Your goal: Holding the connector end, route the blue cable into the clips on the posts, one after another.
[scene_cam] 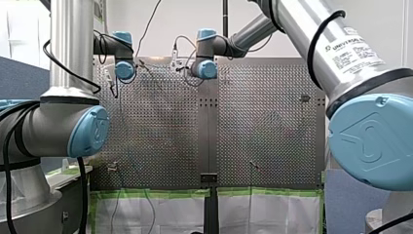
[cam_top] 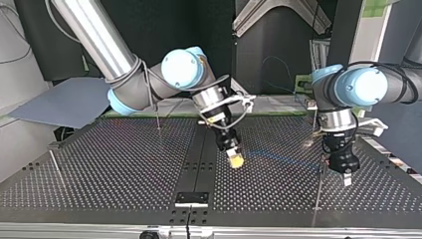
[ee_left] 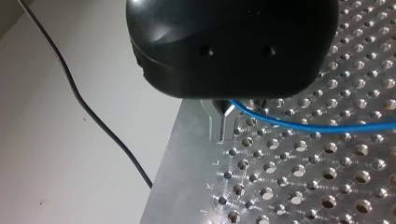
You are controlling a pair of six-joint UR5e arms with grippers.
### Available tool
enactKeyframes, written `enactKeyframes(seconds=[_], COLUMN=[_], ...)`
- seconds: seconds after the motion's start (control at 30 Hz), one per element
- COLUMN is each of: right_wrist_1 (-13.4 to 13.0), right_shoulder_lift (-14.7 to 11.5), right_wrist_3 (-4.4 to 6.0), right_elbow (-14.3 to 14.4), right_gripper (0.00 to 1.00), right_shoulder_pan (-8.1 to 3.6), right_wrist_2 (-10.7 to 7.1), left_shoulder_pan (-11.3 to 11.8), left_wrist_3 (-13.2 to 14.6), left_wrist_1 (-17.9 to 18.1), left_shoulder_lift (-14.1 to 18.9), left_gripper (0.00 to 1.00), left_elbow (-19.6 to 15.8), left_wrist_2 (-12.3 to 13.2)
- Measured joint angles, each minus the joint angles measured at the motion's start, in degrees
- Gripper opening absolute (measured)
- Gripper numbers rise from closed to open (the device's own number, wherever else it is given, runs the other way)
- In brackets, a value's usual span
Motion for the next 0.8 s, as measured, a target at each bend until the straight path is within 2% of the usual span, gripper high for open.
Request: enactKeyframes(seconds=[0.3,0.57,0.8], right_wrist_1=[-0.11,0.12,0.14], right_shoulder_lift=[1.61,2.82,3.32], right_wrist_3=[0.00,0.23,0.42], right_elbow=[-1.24,-4.49,-5.77], right_gripper=[0.00,0.00,0.00], right_shoulder_pan=[-1.01,-1.22,-1.53], right_wrist_2=[-0.50,-0.91,-1.16], left_shoulder_pan=[1.85,2.38,2.73], left_wrist_3=[-2.69,-5.88,-6.82], left_wrist_1=[2.04,3.63,3.70], left_shoulder_lift=[-2.32,-2.90,-5.23], left_gripper=[0.00,0.00,0.00], left_elbow=[0.11,1.65,3.01], left_wrist_2=[2.72,3.47,4.40])
